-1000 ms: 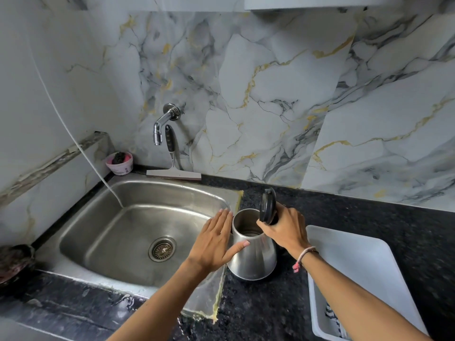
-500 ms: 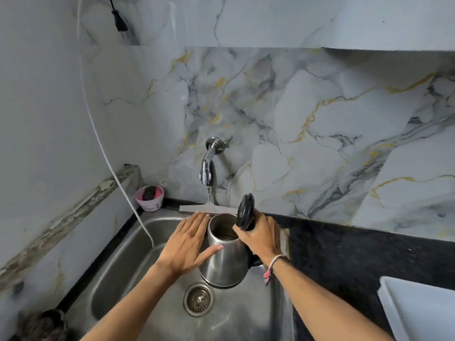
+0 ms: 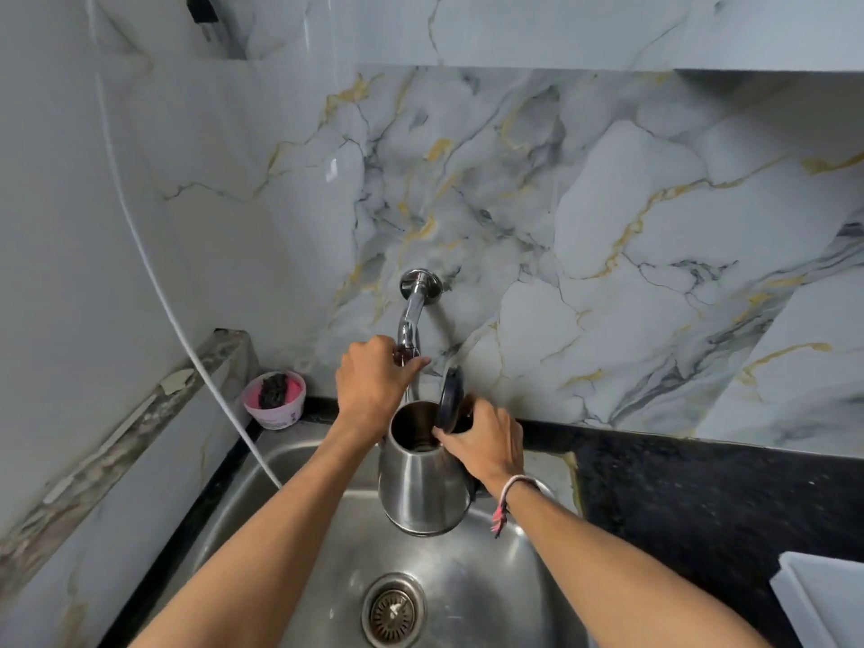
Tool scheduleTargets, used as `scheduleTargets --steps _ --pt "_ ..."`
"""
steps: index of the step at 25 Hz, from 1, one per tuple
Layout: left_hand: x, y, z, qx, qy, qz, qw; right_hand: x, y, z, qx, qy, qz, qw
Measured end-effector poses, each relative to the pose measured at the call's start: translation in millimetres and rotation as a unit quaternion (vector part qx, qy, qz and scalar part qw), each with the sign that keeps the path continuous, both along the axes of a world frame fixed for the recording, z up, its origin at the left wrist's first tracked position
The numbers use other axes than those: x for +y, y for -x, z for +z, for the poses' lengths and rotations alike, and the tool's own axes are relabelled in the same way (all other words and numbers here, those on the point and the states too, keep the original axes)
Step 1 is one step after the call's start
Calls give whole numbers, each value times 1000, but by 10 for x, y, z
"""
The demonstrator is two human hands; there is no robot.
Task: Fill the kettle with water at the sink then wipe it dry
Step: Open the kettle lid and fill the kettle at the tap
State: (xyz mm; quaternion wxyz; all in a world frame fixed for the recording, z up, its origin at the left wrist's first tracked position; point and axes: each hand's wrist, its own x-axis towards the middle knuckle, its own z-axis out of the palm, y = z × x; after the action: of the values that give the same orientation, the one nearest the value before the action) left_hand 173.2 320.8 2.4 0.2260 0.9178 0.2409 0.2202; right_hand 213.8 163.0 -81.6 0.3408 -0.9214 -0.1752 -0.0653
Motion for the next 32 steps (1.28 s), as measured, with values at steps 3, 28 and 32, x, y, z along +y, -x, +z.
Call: scheduleTargets --steps 3,28,32 --pt "-101 -120 -42 24 -47 41 998 34 -92 -18 1 3 4 1000" --pt "534 -215 -130 20 201 -258 945 -43 -267 -56 19 -27 -8 999" --pt "548 -217 -163 9 217 -257 942 -61 -278 -58 22 -29 -14 999"
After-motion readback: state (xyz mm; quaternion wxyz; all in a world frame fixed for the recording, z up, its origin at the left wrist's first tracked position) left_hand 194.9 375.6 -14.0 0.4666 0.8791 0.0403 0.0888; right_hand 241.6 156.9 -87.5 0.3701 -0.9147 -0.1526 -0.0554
